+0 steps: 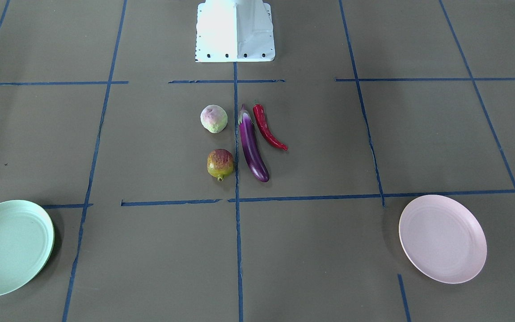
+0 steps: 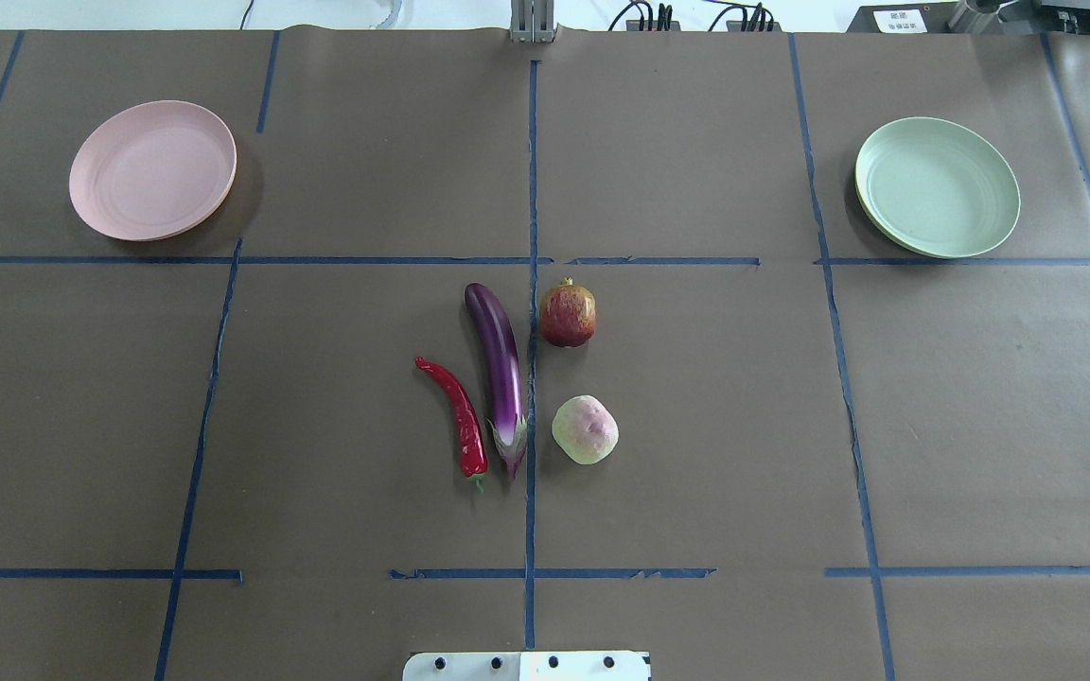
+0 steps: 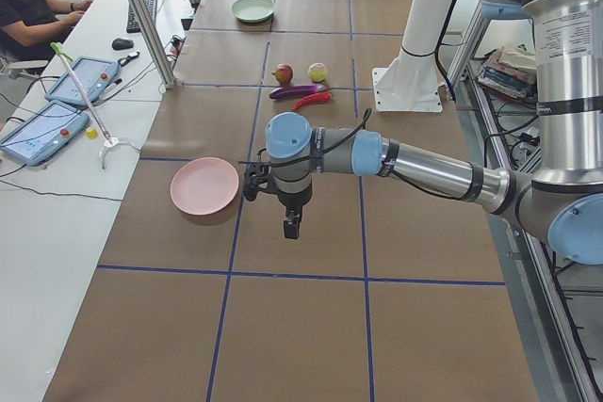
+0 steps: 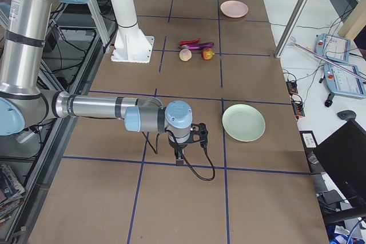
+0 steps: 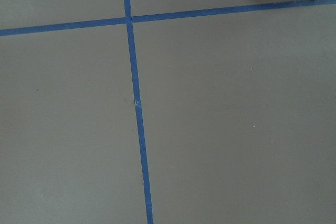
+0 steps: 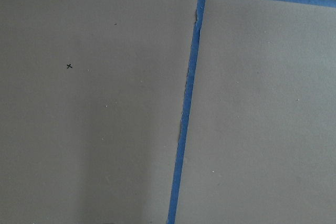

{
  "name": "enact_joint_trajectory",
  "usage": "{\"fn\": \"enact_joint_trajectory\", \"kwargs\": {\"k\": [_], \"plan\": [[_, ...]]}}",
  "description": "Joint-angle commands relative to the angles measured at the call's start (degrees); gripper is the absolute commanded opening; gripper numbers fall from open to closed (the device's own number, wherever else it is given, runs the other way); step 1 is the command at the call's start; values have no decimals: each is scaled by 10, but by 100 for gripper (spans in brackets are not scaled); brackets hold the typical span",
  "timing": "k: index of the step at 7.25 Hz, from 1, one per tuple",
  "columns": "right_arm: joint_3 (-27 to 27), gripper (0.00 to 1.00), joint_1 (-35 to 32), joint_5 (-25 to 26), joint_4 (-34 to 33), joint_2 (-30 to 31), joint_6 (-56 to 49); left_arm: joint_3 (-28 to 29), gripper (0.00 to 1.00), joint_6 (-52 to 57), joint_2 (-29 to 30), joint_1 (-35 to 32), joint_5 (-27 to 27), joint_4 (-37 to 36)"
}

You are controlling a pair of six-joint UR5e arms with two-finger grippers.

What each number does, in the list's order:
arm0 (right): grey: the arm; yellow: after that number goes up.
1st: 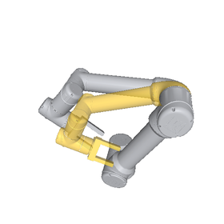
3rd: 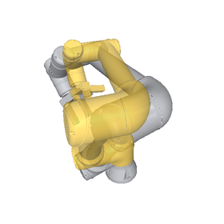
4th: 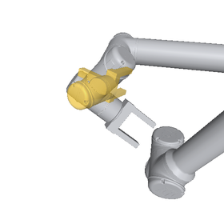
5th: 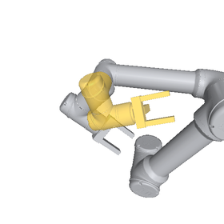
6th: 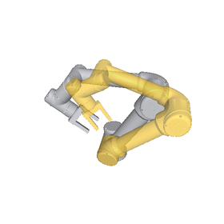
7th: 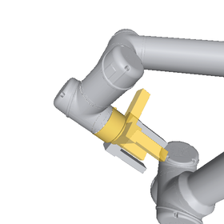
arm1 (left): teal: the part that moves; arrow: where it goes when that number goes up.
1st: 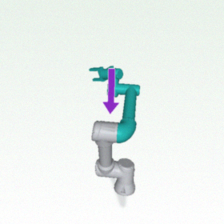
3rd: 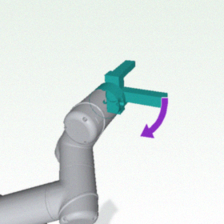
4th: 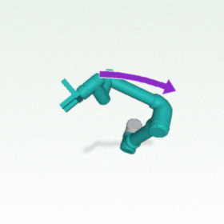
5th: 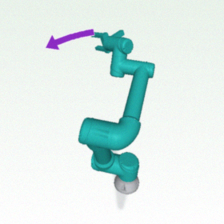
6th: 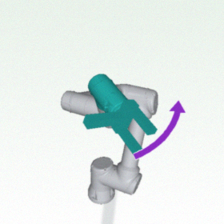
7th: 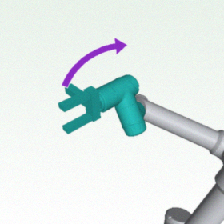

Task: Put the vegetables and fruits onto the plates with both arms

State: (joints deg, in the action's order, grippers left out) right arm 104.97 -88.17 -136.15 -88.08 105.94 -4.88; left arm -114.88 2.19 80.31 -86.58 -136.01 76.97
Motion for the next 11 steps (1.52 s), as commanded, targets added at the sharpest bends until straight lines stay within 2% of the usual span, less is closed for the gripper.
{"fn": "enact_joint_trajectory", "kwargs": {"k": [1,7,9,11], "plan": [[1,100,0,-2,1,1,5,4,100,12,1,3,-3,5],[1,100,0,-3,1,3,7,18,100,14,-6,11,4,-3],[9,100,-1,-3,2,3,8,36,100,13,-8,11,2,-2],[18,100,0,0,1,3,9,83,100,23,-13,9,-5,5]]}}
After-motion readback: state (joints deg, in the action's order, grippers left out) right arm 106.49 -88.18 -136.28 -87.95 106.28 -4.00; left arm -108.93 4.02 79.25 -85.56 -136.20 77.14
